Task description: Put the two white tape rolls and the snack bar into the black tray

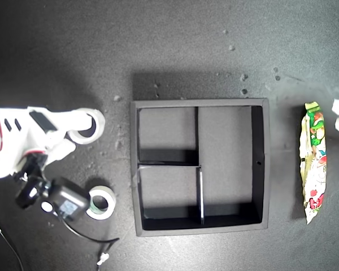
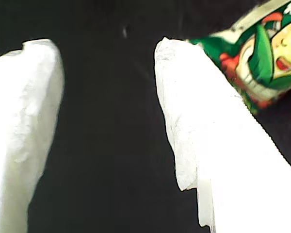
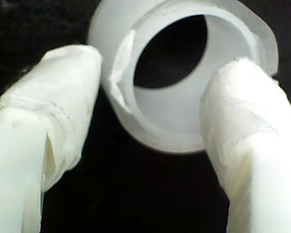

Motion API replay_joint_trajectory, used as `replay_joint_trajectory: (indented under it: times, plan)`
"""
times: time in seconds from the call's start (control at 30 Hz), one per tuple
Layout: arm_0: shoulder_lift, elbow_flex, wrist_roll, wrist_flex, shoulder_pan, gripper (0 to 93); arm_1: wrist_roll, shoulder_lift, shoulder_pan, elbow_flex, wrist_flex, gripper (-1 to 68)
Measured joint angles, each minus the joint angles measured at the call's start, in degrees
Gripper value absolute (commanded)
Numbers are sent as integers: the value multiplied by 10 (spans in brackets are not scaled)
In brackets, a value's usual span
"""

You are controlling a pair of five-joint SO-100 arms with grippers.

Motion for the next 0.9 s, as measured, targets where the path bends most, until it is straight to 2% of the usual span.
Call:
replay_joint_trajectory:
  times: [0.2, 0.37, 0.53, 0.67, 0.9]
  plan:
    - [-65, -33, -3, 0, -6, 157, -83, -1, -92, 12, -14, 213]
    - [-89, -41, -7, -2, -4, 156, -131, -1, -134, 46, -36, 251]
    - [-134, -50, -33, -17, -6, 155, -172, -1, -134, 75, -64, 257]
    - [-144, -54, -57, -20, 13, 147, -185, -1, -142, 82, -67, 258]
    - [-88, -33, -67, -24, 24, 132, -186, -1, -138, 95, -68, 256]
